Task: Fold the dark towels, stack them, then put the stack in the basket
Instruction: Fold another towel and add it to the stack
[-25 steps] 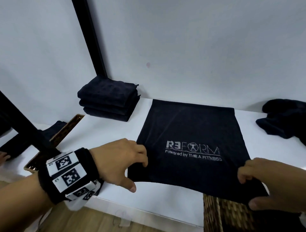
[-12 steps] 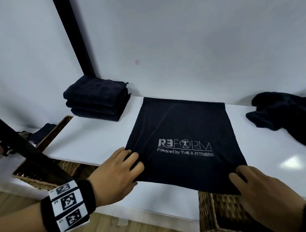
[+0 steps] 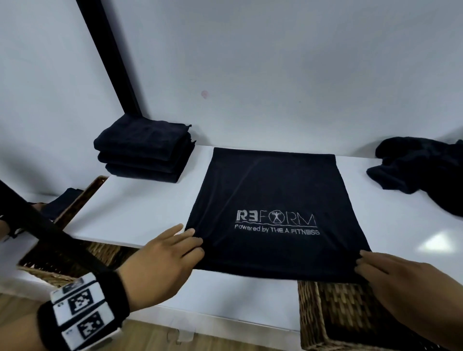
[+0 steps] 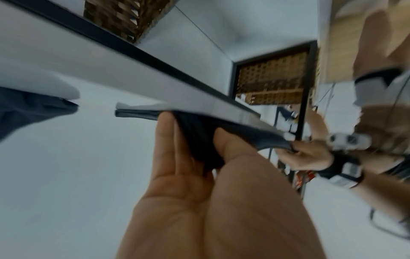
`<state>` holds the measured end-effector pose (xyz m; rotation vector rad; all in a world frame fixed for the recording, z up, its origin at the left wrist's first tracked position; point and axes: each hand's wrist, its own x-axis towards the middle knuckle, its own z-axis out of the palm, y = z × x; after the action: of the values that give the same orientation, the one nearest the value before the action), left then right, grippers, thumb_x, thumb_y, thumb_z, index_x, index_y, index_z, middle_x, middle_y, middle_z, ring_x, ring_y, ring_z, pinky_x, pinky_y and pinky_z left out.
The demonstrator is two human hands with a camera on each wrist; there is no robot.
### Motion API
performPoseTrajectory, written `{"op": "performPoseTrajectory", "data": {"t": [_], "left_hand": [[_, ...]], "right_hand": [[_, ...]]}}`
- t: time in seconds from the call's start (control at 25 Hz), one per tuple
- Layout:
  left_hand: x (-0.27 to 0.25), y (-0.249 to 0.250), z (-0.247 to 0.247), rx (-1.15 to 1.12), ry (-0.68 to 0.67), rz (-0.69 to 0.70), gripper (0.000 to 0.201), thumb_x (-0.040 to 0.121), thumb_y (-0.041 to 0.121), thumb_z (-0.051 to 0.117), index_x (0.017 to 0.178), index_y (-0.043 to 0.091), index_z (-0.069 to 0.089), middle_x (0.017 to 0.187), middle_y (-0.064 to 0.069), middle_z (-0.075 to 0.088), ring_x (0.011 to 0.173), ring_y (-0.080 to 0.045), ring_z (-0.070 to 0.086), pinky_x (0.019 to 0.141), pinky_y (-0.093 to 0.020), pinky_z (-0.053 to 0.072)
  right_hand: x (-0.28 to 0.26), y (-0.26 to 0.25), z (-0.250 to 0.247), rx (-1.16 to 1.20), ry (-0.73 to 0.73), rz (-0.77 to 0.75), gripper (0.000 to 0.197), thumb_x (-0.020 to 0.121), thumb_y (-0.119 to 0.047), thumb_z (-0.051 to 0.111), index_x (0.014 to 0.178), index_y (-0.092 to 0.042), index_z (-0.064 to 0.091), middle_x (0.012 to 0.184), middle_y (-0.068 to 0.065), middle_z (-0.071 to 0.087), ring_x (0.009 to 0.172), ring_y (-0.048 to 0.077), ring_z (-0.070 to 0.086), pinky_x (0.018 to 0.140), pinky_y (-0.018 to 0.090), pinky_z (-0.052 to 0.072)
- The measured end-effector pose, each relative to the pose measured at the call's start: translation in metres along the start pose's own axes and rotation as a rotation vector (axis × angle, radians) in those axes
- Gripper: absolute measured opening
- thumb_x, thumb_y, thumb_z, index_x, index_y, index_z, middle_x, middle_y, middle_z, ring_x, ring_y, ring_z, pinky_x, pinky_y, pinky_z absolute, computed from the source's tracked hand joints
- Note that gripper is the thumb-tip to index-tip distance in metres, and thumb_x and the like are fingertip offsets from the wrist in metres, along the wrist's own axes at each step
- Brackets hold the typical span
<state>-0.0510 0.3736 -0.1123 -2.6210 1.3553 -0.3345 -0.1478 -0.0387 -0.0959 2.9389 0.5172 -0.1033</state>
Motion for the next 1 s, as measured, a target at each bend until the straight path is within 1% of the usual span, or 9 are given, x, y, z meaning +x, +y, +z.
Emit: {"op": "performPoseTrajectory", "data": {"t": [0.12,0.2,0.32,0.4,0.48,0.6,0.68,0.84,1.0], "left_hand": [[-0.007,-0.012,-0.031,-0.349,-0.096,-0.047,0.018,0.091,0.029,0.043,0.1,0.029,0.059,0.083,0.012,0.064,0.081,-0.013,0.062,0.086,-0.032,0.046],[-0.004,-0.021,-0.057,-0.651,-0.072,-0.129,0.019,0.093,0.039,0.045,0.094,0.028,0.061,0.072,0.012,0.059,0.072,-0.006,0.055,0.07,-0.025,0.047],[0.027,-0.034,-0.072,-1.203,0.256,-0.322,0.024,0.088,0.037,0.052,0.081,0.016,0.059,0.068,0.008,0.05,0.063,-0.007,0.046,0.06,-0.018,0.039],[0.062,-0.044,-0.061,-1.466,0.363,-0.496,0.02,0.091,0.03,0.054,0.083,0.012,0.052,0.073,0.004,0.051,0.069,-0.009,0.048,0.063,-0.022,0.04],[0.1,-0.058,-0.037,-1.426,0.38,-0.608,0.013,0.099,0.02,0.05,0.086,0.016,0.052,0.077,0.008,0.057,0.074,-0.006,0.053,0.07,-0.024,0.045],[0.144,-0.083,0.003,-1.105,0.274,-0.66,0.009,0.101,0.022,0.047,0.103,0.019,0.055,0.095,0.002,0.062,0.094,-0.018,0.061,0.088,-0.033,0.048],[0.161,-0.098,0.025,-1.02,0.135,-0.772,0.024,0.098,0.031,0.05,0.112,0.013,0.057,0.105,-0.006,0.066,0.103,-0.025,0.063,0.093,-0.036,0.05],[0.169,-0.11,0.041,-1.177,-0.072,-0.976,0.03,0.093,0.03,0.06,0.093,0.0,0.063,0.098,-0.02,0.069,0.091,-0.036,0.066,0.087,-0.046,0.055],[0.172,-0.104,0.032,-0.607,-0.2,-0.828,0.029,0.099,0.034,0.048,0.104,0.006,0.049,0.099,-0.012,0.057,0.093,-0.03,0.056,0.074,-0.032,0.041]], "right_hand": [[-0.007,0.018,-0.027,0.149,-0.147,0.03,0.02,0.08,-0.027,0.056,0.087,-0.045,0.062,0.08,-0.02,0.069,0.065,-0.002,0.064,0.057,0.018,0.053],[-0.006,0.031,-0.053,0.402,-0.281,0.024,0.02,0.083,-0.023,0.06,0.087,-0.043,0.062,0.07,-0.016,0.066,0.061,0.001,0.063,0.058,0.016,0.049],[0.022,0.049,-0.085,0.84,-0.027,0.069,0.027,0.076,-0.001,0.071,0.072,-0.027,0.069,0.06,-0.006,0.065,0.055,0.005,0.062,0.056,0.014,0.049],[0.053,0.061,-0.089,1.256,0.059,0.259,0.026,0.085,0.008,0.058,0.073,-0.013,0.066,0.07,0.012,0.063,0.064,0.023,0.059,0.058,0.026,0.055],[0.086,0.07,-0.075,1.495,0.028,0.484,0.018,0.093,0.004,0.046,0.089,-0.004,0.062,0.081,0.022,0.062,0.065,0.031,0.054,0.058,0.036,0.058],[0.125,0.075,-0.045,1.525,0.001,0.66,0.016,0.097,0.001,0.044,0.095,-0.008,0.058,0.09,0.016,0.06,0.063,0.021,0.06,0.052,0.032,0.056],[0.142,0.078,-0.029,1.494,0.023,0.747,0.013,0.098,-0.001,0.045,0.096,-0.008,0.056,0.088,0.016,0.057,0.056,0.016,0.059,0.045,0.028,0.053],[0.147,0.092,-0.015,1.491,-0.032,0.798,0.011,0.099,-0.006,0.049,0.102,-0.004,0.059,0.081,0.008,0.065,0.046,0.008,0.063,0.043,0.025,0.053],[0.146,0.104,-0.012,1.179,-0.036,0.845,0.019,0.093,-0.013,0.062,0.099,0.005,0.057,0.073,0.017,0.061,0.05,0.022,0.062,0.051,0.036,0.058]]}}
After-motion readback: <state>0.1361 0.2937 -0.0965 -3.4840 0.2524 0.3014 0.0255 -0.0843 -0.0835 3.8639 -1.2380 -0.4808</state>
